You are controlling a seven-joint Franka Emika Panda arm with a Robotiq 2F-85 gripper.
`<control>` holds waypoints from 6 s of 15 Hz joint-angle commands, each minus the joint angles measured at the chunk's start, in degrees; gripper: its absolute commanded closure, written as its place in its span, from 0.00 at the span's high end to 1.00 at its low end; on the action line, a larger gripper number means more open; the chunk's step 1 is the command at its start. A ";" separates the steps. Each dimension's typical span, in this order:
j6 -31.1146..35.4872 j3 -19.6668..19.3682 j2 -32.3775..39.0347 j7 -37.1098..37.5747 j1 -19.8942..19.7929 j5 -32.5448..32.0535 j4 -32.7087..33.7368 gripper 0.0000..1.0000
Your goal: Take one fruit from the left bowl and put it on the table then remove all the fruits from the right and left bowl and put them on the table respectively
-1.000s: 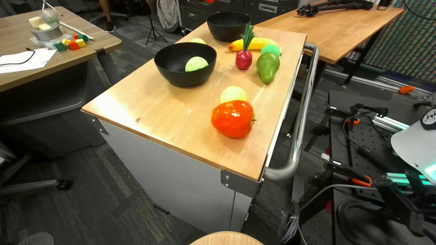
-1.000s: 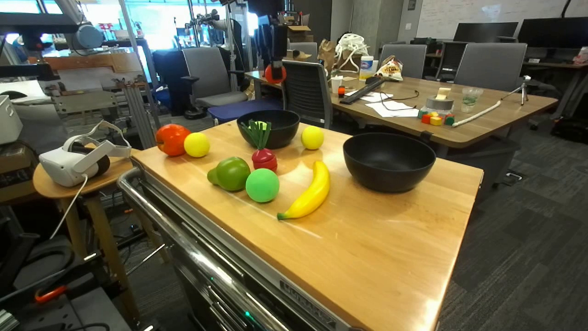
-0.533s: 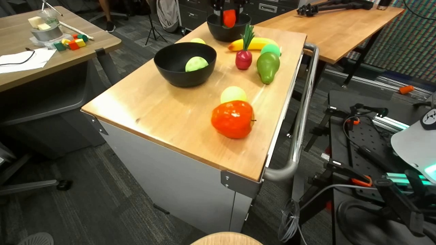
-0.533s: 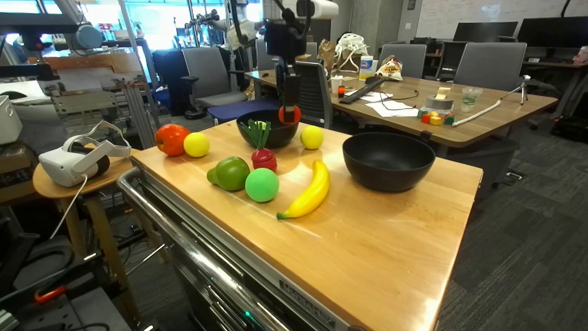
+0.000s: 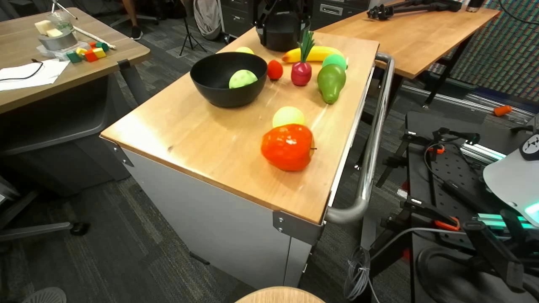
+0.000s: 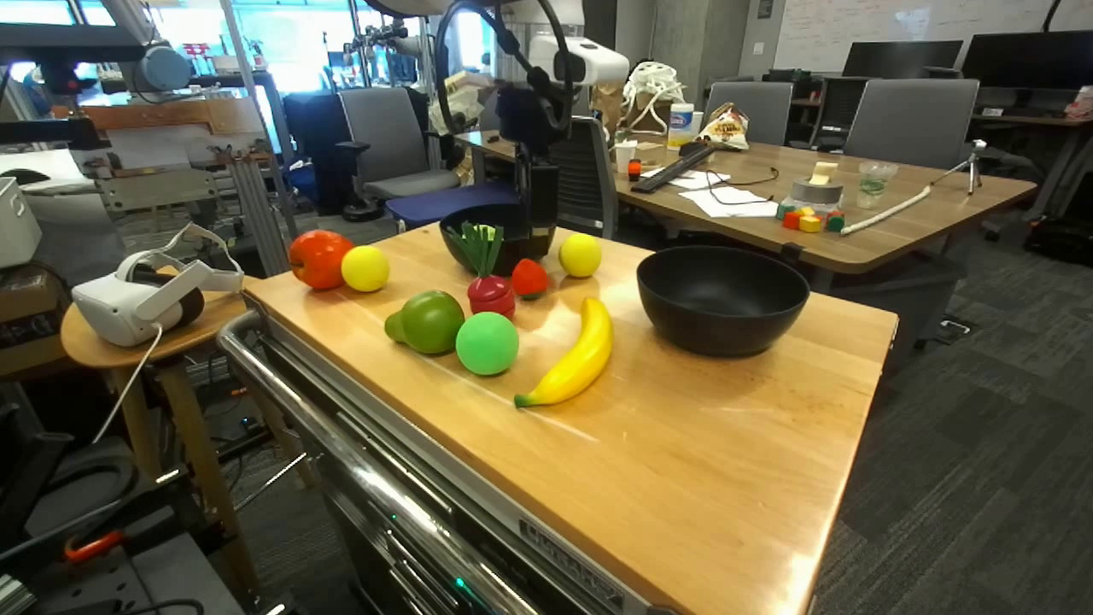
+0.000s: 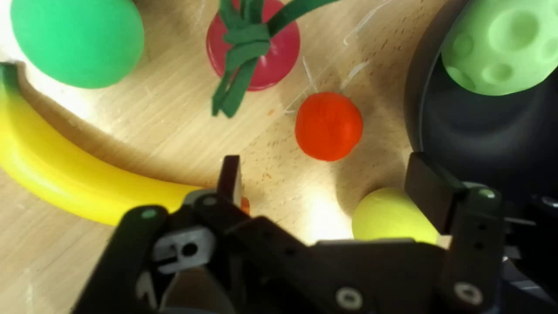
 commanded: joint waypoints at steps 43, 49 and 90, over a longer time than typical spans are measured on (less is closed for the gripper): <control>4.27 6.06 6.36 -15.81 12.01 -20.56 6.66 1.00; 2.66 5.87 8.83 -17.08 11.35 -20.18 7.72 1.00; 5.63 14.12 5.03 -22.80 13.11 -5.41 6.30 0.11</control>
